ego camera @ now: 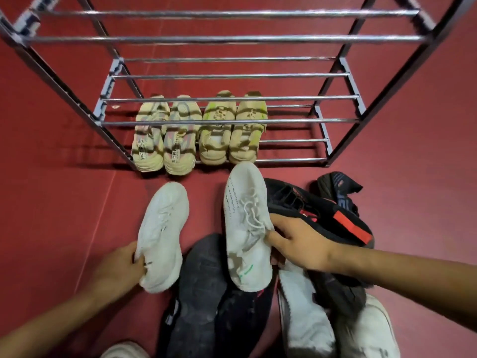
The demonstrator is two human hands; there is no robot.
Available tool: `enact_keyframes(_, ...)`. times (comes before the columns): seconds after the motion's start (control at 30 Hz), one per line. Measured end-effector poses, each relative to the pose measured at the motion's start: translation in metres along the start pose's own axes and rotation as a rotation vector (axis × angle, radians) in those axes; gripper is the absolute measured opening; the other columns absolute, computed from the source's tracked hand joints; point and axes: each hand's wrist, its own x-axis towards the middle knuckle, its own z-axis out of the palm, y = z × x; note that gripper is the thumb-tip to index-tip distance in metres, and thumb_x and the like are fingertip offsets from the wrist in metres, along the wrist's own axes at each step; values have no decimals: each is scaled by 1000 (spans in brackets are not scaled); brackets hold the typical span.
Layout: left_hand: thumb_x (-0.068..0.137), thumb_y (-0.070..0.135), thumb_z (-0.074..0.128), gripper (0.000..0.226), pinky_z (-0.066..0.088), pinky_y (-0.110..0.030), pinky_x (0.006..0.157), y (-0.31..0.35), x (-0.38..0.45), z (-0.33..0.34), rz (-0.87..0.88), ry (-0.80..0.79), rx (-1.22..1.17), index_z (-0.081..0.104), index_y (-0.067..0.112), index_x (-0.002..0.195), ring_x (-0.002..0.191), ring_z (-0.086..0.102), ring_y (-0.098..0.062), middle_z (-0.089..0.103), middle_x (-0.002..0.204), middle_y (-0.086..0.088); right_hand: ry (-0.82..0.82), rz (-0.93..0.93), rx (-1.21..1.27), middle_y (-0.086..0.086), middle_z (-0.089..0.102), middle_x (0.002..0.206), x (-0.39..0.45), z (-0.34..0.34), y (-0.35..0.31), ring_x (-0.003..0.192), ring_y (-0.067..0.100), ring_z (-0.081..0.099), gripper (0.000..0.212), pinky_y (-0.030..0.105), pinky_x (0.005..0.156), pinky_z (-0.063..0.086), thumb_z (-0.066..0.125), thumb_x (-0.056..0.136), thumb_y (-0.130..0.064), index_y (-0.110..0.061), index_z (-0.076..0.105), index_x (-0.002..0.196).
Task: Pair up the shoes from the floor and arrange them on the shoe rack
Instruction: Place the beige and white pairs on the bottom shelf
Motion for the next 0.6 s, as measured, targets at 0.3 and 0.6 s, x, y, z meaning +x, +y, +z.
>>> enact_keyframes(0.3, 87, 30, 49, 35, 38, -33, 99, 83, -30, 1, 640, 372, -128, 63, 10, 113, 108, 52, -22, 57, 117, -4, -4, 46, 83, -2, 62, 74, -13, 1, 4, 64, 11, 63, 18, 31, 61, 54, 54, 101, -21, -5, 55, 94)
enact_keyframes(0.6, 86, 47, 55, 52, 25, -7, 106, 102, -57, 61, 805, -92, -20, 44, 33, 136, 126, 33, 15, 27, 137, 34, -263, -401, -859, -4, 62, 79, -80, 76, 126, 51, 15, 56, 26, 23, 38, 32, 56, 85, -42, -37, 66, 109)
